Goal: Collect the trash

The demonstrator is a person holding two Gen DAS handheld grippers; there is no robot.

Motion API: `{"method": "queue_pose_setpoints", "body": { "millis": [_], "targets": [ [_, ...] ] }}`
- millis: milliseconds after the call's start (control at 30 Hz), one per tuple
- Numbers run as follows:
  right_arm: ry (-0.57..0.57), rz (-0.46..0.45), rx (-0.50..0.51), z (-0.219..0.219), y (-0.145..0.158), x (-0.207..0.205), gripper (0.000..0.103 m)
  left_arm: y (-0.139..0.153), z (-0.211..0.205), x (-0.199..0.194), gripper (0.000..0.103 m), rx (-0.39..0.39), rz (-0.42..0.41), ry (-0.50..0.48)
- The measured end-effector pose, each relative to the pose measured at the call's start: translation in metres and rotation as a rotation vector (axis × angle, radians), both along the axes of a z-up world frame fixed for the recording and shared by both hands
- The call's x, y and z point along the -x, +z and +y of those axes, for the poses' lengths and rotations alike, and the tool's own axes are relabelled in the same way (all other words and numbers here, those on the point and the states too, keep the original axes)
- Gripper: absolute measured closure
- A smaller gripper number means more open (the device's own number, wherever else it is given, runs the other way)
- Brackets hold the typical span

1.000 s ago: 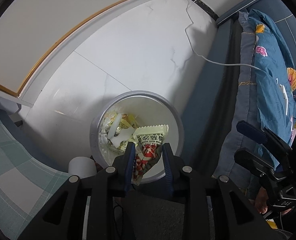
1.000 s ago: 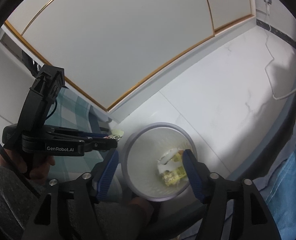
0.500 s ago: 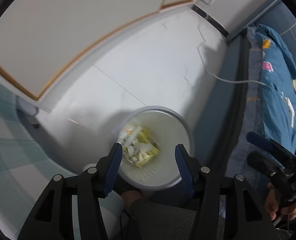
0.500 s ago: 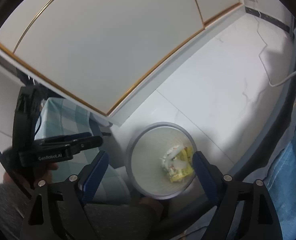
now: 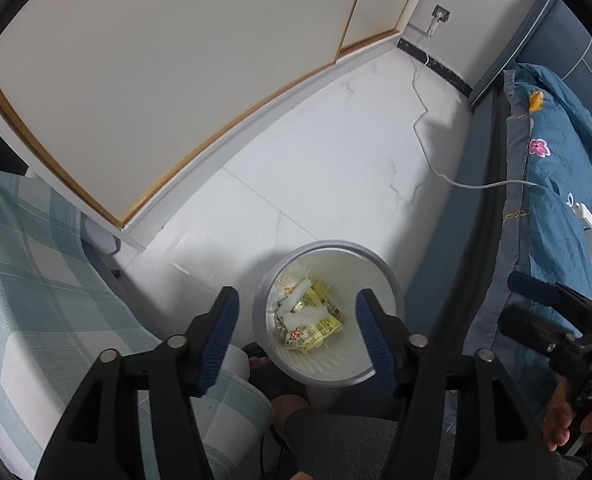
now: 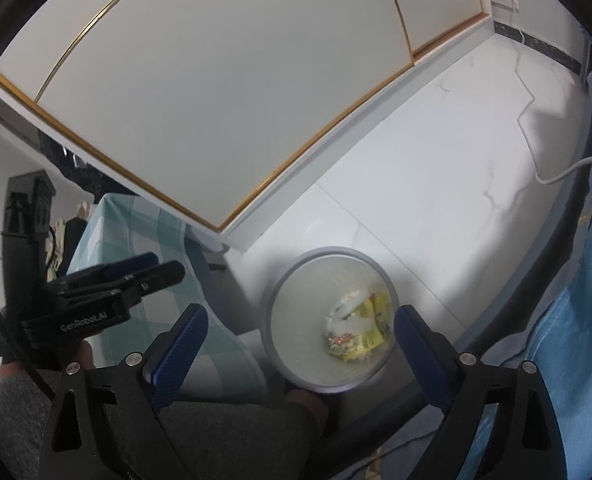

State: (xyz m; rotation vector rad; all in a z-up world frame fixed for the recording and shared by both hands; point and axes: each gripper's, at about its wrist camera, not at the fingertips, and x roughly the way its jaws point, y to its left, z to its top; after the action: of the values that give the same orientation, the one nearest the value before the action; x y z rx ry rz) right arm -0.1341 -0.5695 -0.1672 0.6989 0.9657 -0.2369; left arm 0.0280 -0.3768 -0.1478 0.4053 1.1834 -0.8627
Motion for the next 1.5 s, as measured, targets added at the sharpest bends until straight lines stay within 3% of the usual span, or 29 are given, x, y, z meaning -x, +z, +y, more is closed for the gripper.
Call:
{"method": "queue_pose_setpoints", "body": {
  "millis": [467, 1500],
  "targets": [
    [0.016, -0.004, 0.019, 0.0067, 0.0041, -0.0016, 0.008, 0.0095, 0.0043, 0.0058, 0.045, -0.015, -0.064, 0.012],
    [-0.004, -0.014, 0.021, 0.0059, 0.0054, -0.0001, 0.008, 0.0108, 0.0063, 0.0062, 0.045, -0.015, -0.063, 0.025]
  ]
}}
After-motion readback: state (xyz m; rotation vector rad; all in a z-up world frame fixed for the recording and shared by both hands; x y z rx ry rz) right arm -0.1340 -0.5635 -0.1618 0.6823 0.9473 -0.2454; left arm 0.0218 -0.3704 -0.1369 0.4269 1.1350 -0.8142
